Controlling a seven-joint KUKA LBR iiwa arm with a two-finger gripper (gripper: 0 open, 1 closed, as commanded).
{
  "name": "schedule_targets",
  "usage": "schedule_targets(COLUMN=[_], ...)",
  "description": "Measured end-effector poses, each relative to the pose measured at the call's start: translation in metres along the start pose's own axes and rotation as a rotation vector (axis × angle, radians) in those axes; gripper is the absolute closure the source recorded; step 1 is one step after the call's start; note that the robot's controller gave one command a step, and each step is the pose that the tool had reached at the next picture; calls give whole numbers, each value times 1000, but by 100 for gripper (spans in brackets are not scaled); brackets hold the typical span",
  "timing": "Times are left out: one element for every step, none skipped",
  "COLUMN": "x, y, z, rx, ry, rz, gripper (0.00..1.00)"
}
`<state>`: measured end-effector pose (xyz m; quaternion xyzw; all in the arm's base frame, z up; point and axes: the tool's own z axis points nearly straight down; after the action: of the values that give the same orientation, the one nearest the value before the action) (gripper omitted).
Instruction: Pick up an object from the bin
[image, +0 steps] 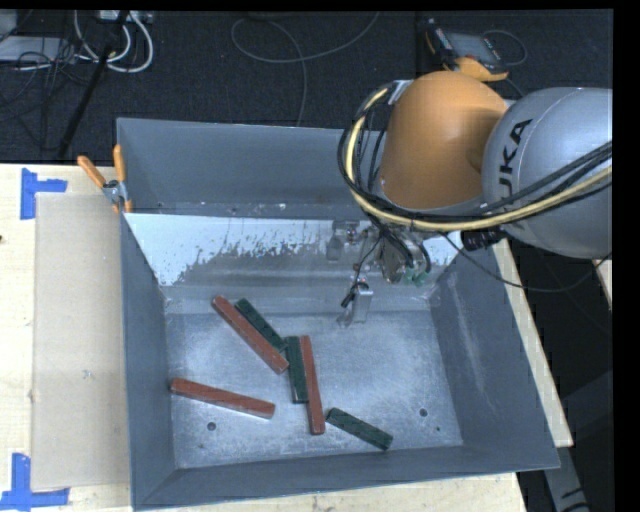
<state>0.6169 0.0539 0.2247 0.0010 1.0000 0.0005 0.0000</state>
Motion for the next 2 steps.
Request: schedule_targets(x=[23,94], y=[92,117], z=[117,157], rx=[-1,-1], ry=[6,6], rz=[-284,-370], gripper=[0,0])
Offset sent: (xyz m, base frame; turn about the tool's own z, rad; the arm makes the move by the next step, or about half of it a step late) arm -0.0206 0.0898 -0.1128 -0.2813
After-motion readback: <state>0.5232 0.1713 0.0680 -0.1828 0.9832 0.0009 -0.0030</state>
